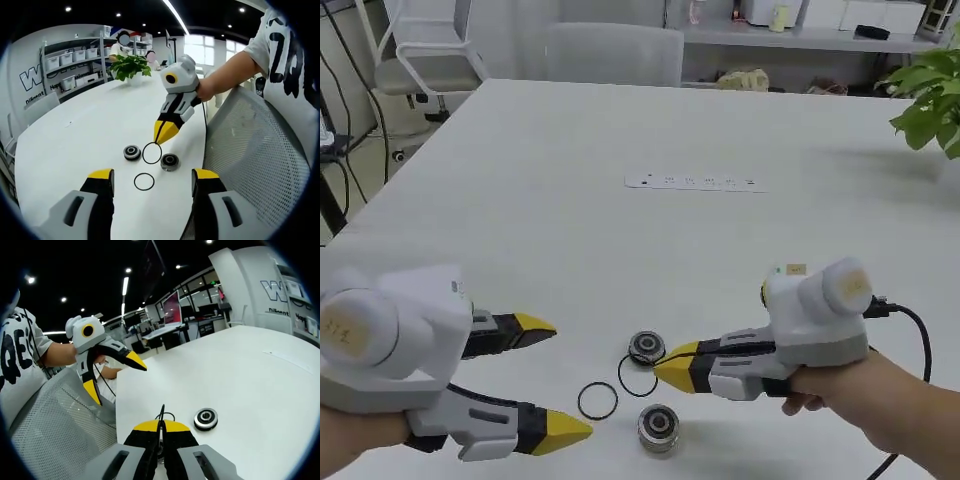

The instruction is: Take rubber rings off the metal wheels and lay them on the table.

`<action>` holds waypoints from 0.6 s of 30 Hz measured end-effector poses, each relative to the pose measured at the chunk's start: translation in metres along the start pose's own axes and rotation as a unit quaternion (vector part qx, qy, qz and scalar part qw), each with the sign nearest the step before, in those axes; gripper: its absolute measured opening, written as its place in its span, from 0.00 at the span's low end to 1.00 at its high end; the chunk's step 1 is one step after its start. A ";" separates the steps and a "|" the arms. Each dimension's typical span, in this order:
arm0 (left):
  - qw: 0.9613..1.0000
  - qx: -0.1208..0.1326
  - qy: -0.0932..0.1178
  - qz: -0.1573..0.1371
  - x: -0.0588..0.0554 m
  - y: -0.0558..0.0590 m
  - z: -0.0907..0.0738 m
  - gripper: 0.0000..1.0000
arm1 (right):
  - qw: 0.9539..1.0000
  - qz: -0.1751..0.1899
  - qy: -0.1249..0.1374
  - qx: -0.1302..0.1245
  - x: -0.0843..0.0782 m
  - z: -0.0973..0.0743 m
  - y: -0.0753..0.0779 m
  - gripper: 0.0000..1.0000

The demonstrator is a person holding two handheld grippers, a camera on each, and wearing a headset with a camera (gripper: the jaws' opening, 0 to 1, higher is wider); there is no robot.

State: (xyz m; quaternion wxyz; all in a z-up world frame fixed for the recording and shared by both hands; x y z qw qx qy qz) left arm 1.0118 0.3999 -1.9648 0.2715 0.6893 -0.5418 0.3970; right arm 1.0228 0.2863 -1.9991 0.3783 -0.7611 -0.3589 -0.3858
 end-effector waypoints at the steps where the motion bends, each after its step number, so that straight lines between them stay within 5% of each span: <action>1: 1.000 0.000 0.000 0.000 0.000 0.000 0.000 0.62 | 1.000 0.000 0.000 0.001 0.000 0.001 0.000 0.00; 18: 1.000 0.016 0.002 -0.007 -0.002 -0.001 -0.011 0.66 | 1.000 -0.006 -0.011 0.014 0.000 0.021 -0.007 0.00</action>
Point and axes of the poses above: the centre of the closed fingertips' face, and the gripper's own axes: z roughly forward along the fingers, y roughly to its right, x roughly out of its top, the point moved 3 cm from there along -z, roughly backward along the fingers, and after that the axes turned 1 degree about x, right-handed, at the moved point
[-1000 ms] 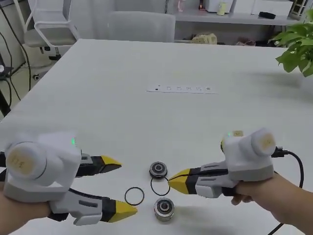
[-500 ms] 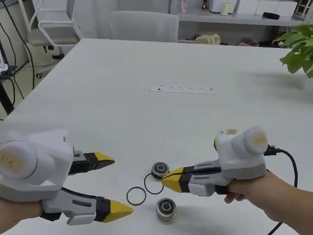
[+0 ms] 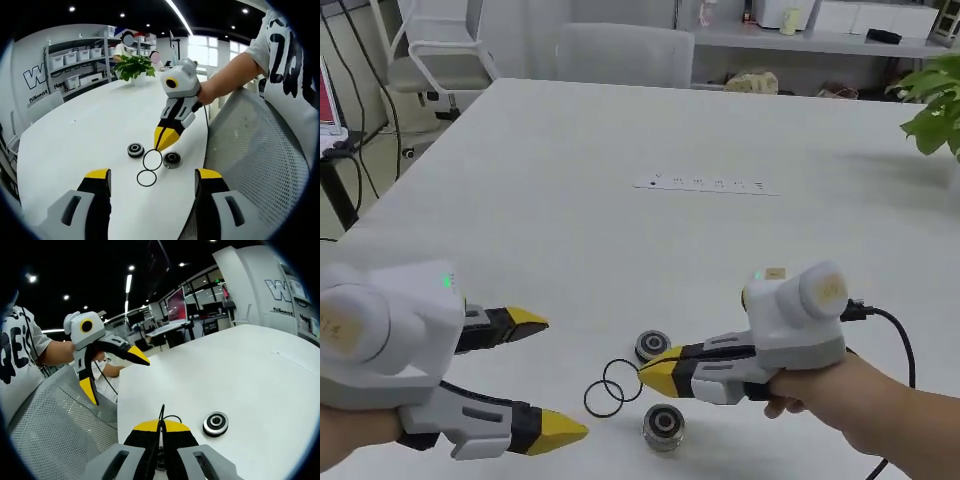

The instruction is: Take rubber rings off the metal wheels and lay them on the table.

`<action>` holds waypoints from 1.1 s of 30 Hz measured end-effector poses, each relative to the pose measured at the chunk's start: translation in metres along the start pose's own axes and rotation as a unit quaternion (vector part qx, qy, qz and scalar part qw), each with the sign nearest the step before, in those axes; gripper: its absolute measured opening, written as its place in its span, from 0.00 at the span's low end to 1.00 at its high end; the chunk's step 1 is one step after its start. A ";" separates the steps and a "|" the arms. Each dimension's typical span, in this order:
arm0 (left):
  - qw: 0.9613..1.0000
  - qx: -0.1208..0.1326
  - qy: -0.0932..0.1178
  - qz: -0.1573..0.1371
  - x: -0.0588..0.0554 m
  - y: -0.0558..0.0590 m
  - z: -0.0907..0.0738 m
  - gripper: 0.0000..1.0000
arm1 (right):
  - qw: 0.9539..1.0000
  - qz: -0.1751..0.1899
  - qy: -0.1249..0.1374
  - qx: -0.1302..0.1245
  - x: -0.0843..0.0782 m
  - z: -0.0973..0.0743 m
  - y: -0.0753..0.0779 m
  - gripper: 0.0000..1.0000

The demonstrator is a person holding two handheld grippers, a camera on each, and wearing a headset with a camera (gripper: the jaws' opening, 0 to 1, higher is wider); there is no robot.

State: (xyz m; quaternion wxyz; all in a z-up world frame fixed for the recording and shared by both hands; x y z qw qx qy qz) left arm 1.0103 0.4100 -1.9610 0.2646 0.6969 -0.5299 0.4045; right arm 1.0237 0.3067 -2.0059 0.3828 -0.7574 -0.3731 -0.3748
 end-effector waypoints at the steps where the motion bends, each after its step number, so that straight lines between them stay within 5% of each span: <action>1: 1.000 0.001 0.000 0.000 0.000 0.000 -0.001 0.66 | 1.000 0.000 -0.001 0.001 0.000 0.002 -0.001 0.00; 33: 1.000 0.011 -0.003 -0.010 -0.005 -0.004 -0.009 0.67 | 0.999 0.001 -0.030 0.015 -0.014 0.035 0.000 0.00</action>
Point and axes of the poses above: the centre of the closed fingertips' face, and the gripper's own axes: z roughly forward along the fingers, y roughly to its right, x roughly out of its top, the point moved 3 cm from there along -z, roughly backward along the fingers, and after that the axes turned 1 degree about x, right-handed, at the moved point
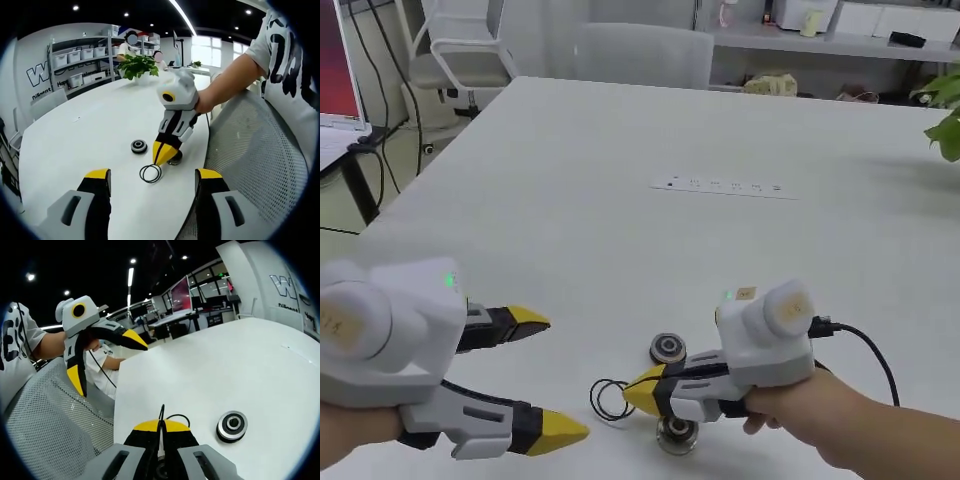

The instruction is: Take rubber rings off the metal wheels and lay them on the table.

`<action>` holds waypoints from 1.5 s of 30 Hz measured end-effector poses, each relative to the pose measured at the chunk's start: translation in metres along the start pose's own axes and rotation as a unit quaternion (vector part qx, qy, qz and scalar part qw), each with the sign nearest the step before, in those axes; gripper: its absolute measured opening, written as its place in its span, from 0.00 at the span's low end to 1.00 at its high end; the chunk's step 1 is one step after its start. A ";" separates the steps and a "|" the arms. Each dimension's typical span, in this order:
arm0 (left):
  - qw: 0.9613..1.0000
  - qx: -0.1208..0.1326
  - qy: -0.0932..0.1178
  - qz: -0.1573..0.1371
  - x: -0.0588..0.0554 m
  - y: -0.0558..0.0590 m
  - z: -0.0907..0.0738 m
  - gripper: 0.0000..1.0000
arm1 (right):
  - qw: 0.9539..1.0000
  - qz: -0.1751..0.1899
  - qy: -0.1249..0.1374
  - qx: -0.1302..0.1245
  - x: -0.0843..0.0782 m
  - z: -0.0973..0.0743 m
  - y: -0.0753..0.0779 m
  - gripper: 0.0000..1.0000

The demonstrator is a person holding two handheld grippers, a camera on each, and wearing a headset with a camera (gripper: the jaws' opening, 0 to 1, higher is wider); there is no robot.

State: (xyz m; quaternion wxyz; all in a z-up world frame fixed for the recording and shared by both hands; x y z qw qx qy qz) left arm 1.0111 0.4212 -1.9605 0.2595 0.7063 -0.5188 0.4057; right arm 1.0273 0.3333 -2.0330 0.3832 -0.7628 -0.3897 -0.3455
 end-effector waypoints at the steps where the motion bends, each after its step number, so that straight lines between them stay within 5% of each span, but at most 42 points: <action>1: 1.000 0.000 0.000 0.000 0.000 0.000 0.000 0.67 | 1.000 0.000 -0.001 0.000 0.000 0.001 0.001 0.00; 28: 1.000 0.004 -0.007 -0.005 -0.005 -0.002 -0.001 0.66 | 0.999 0.001 -0.007 -0.041 -0.004 -0.002 0.019 0.00; 45: 1.000 0.000 -0.010 -0.002 -0.002 -0.003 0.002 0.66 | 0.998 -0.002 0.007 -0.061 0.001 -0.018 0.026 0.05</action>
Point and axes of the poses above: the centre of the closed fingertips' face, and the gripper's own axes: z roughly forward along the fingers, y roughly to its right, x roughly out of its top, the point moved 3 cm from there along -z, roughly backward along the fingers, and after that the axes turned 1 degree about x, right-handed, at the moved point
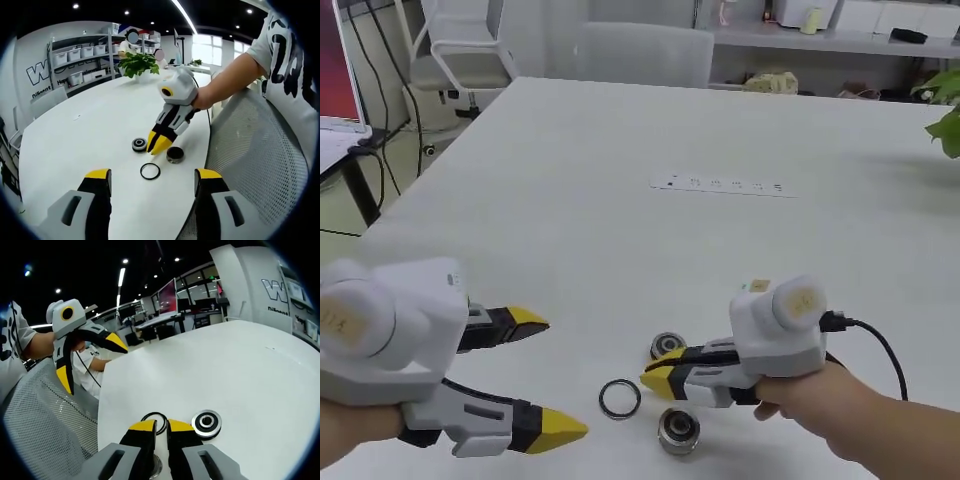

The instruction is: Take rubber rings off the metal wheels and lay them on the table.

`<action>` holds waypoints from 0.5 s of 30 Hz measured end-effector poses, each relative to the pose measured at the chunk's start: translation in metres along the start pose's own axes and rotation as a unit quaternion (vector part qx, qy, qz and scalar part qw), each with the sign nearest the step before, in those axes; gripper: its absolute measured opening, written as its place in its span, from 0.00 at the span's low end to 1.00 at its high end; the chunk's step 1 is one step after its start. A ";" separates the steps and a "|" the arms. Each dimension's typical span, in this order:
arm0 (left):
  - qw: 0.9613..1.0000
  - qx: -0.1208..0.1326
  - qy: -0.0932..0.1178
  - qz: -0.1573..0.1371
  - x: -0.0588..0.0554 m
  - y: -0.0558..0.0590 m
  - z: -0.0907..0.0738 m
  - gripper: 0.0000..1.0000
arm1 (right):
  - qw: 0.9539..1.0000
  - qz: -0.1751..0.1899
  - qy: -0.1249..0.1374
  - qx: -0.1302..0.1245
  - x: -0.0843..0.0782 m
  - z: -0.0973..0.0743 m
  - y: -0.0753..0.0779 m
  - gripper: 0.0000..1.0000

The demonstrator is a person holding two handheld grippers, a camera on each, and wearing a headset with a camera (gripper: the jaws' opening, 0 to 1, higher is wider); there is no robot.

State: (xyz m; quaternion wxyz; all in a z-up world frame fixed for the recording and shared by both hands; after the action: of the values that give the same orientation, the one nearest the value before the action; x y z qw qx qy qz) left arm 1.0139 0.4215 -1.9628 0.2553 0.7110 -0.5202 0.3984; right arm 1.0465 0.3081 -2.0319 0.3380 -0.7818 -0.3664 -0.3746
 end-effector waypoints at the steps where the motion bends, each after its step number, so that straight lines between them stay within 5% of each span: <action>1: 1.000 0.000 0.000 0.000 0.001 0.000 0.000 0.66 | 1.000 0.000 0.001 -0.001 0.001 -0.001 0.000 0.06; 15: 1.000 0.003 0.004 -0.006 0.006 -0.009 0.001 0.65 | 1.000 0.000 0.015 -0.018 0.004 -0.021 0.011 0.09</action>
State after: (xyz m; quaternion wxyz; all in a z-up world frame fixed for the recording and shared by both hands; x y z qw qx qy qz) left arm 1.0232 0.4203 -1.9583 0.2578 0.7129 -0.5140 0.4015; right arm 1.0498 0.2869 -2.0208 0.3292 -0.7821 -0.3541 -0.3931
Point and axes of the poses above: the centre of the closed fingertips' face, and the gripper's own axes: z roughly forward along the fingers, y roughly to its right, x roughly out of its top, the point moved 3 cm from there along -z, roughly backward along the fingers, and after that the axes turned 1 degree about x, right-handed, at the moved point
